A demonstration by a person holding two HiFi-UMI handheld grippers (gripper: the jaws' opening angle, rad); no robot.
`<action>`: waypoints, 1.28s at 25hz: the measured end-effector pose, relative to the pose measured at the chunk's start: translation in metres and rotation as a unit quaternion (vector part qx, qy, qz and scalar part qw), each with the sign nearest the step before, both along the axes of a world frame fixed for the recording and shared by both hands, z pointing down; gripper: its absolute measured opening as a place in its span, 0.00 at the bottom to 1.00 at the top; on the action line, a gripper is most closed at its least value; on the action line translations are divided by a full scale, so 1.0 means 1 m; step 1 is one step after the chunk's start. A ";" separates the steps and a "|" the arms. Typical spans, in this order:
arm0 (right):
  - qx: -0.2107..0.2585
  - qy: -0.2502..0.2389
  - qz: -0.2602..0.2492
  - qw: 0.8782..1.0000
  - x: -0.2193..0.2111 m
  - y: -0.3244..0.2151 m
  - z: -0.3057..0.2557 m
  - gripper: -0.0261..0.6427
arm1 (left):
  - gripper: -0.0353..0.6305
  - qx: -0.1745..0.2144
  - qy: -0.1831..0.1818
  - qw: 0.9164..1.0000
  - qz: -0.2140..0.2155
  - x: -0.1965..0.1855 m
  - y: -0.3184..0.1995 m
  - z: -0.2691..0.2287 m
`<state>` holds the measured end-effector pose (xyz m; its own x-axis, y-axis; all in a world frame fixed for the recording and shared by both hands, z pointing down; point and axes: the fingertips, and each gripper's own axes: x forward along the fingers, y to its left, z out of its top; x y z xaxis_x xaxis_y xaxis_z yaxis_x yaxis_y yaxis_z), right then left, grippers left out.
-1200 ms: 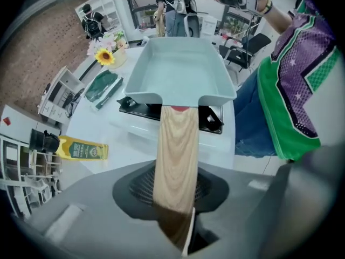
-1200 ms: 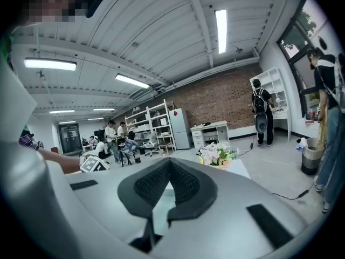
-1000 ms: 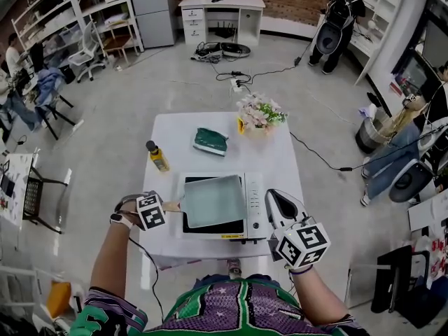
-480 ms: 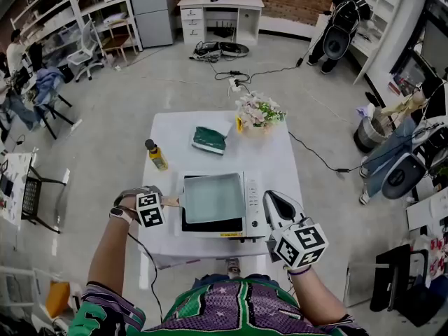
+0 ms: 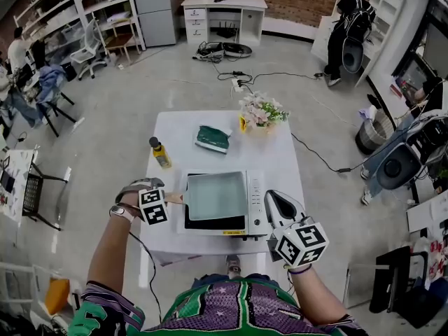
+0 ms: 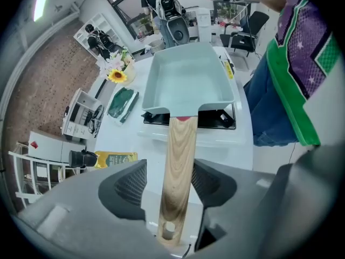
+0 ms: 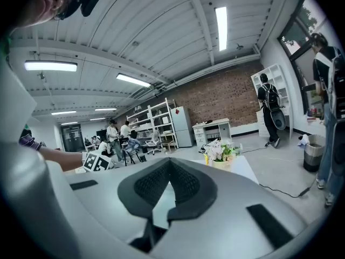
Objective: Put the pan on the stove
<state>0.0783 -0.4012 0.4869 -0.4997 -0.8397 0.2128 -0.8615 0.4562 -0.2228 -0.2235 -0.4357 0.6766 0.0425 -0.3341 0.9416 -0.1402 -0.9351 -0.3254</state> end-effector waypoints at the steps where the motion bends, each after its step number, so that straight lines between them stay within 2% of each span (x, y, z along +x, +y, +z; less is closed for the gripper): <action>1: 0.000 0.000 -0.001 1.000 -0.001 0.001 0.000 0.04 | 0.42 -0.001 0.002 1.000 -0.001 0.000 0.002 -0.002; 14: 0.011 0.000 -0.003 1.000 -0.014 0.020 -0.015 0.04 | 0.43 0.033 0.034 0.999 -0.012 -0.007 0.012 -0.052; 16: 0.012 0.001 -0.002 1.000 -0.014 0.026 -0.019 0.04 | 0.43 0.040 0.049 0.998 -0.019 -0.008 0.017 -0.063; 19: 0.016 0.004 0.000 1.000 -0.013 0.034 -0.024 0.04 | 0.42 0.056 0.098 0.993 -0.039 -0.005 0.026 -0.086; 22: 0.022 0.007 0.006 1.000 -0.009 0.041 -0.030 0.04 | 0.42 0.074 0.155 0.983 -0.057 0.001 0.040 -0.108; 26: 0.034 0.012 0.013 0.999 -0.010 0.058 -0.043 0.04 | 0.42 0.087 0.210 0.971 -0.066 0.009 0.072 -0.125; 28: 0.040 0.014 0.016 0.999 -0.011 0.066 -0.049 0.04 | 0.42 0.093 0.254 0.959 -0.079 0.013 0.087 -0.133; 32: 0.042 0.014 0.025 0.999 -0.011 0.088 -0.053 0.04 | 0.42 0.092 0.348 0.926 -0.111 0.019 0.121 -0.144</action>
